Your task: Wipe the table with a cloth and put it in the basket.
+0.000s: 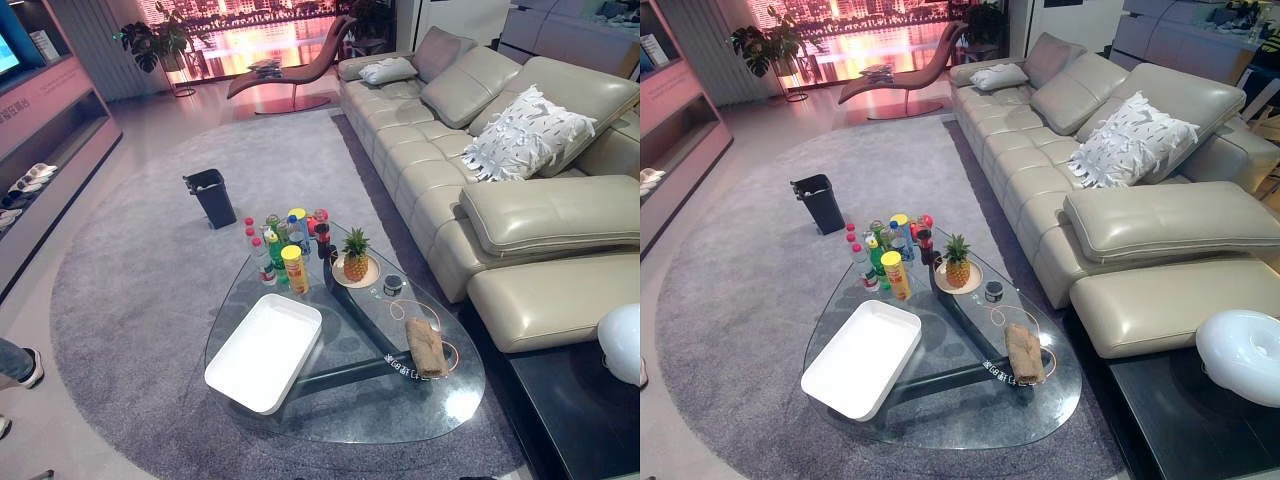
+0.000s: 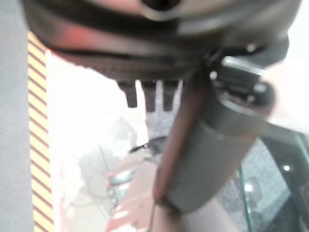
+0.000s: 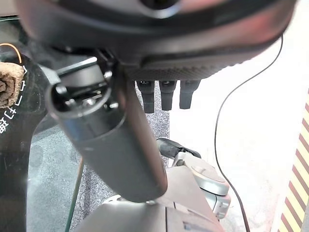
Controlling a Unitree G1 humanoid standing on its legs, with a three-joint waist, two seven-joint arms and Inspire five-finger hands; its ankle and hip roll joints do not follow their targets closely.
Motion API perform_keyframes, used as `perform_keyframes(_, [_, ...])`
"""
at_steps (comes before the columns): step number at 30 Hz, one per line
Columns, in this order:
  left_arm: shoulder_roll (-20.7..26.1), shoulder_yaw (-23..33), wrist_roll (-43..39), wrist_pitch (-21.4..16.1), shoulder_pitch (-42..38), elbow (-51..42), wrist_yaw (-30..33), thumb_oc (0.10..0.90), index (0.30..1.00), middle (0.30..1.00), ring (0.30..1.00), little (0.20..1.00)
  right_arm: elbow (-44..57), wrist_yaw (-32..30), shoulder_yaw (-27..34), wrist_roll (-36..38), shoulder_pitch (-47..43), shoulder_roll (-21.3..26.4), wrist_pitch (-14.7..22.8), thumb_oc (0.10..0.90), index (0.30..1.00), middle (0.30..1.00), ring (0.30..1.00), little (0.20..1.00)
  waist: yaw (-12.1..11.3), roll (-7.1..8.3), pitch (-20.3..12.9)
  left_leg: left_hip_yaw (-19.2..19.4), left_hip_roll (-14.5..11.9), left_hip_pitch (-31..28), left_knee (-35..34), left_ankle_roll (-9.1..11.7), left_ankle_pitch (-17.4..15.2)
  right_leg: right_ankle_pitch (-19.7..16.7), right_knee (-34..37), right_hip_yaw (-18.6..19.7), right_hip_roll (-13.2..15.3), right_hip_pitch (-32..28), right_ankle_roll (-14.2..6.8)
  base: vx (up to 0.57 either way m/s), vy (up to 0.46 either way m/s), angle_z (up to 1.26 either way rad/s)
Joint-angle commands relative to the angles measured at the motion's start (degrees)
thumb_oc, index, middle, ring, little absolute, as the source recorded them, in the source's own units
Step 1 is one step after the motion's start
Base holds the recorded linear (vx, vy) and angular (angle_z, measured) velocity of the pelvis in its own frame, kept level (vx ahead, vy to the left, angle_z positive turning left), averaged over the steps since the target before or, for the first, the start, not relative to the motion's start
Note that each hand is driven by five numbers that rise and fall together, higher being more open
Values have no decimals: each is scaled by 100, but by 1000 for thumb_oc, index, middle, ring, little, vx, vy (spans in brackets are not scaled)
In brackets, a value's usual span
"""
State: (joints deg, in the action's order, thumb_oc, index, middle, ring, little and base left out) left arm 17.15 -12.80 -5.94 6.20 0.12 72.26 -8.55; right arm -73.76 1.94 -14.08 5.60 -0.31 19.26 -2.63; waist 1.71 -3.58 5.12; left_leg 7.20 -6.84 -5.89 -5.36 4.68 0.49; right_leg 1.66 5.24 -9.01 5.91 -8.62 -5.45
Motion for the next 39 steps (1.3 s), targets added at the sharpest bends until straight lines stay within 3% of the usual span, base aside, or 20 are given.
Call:
perform_keyframes(1, [-171, -159, 1, 77, -570, 292, -261, 800, 900, 900, 900, 900, -292, -28, -46, -2, -610, -230, 55, 800, 900, 900, 900, 900, -125, 244, 360, 22, 3, -266, 36, -28, -98, -288, -24, -1, 315, 87, -212, 0, 0, 0])
perform_keyframes(39, [-144, -40, -126, 56, -565, 336, -117, 800, 900, 900, 900, 900, -308, -25, -8, -17, -639, -185, 52, 800, 900, 900, 900, 900, -178, 258, 347, -26, 3, -248, 36, -16, -70, -298, -24, -54, 307, 70, -208, 0, 0, 0])
